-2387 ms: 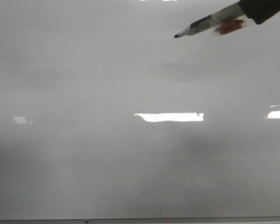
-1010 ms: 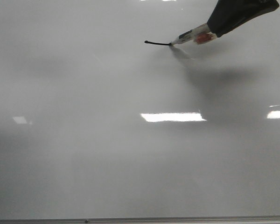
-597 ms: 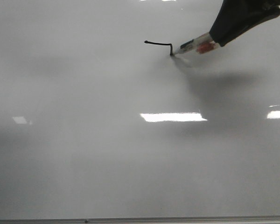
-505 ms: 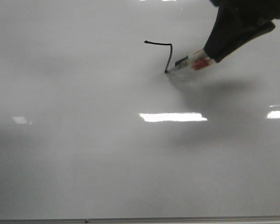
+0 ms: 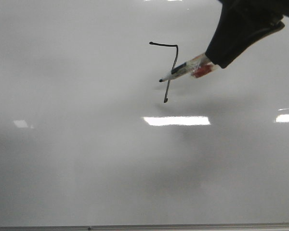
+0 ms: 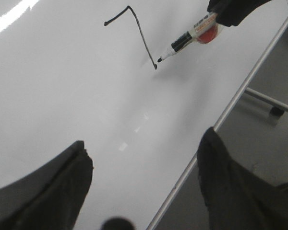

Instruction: Write number 7 on whiteboard

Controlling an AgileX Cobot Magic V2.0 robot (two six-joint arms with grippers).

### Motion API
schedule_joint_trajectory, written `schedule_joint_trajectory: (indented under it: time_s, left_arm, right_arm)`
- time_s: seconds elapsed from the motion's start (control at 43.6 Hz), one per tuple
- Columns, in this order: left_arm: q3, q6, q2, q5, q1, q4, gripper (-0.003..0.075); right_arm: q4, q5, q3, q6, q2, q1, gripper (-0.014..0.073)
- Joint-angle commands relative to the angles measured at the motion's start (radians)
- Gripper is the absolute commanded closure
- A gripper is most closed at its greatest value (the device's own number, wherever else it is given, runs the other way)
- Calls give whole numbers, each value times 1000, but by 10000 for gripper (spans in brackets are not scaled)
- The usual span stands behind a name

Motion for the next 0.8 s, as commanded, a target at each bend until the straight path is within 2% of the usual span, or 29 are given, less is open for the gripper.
schedule_joint_trajectory:
  time_s: [0.0, 0.138, 0.252, 0.574, 0.78]
  left_arm:
    - [-45, 95, 9, 5, -1, -95, 218]
    - [-67, 259, 57, 110, -5, -238, 215]
    - [-85, 342, 108, 139, -43, -310, 214]
    - [-163, 390, 291, 54, -238, -313, 216]
    - [-187, 392, 363, 40, -268, -313, 227]
  right_arm:
    - [19, 60, -24, -89, -89, 43, 659]
    - [20, 174, -24, -206, -167, 112, 659]
    - [71, 212, -24, -256, -219, 129, 659]
    - [114, 215, -24, -282, -251, 129, 659]
    - [114, 215, -24, -282, -251, 129, 659]
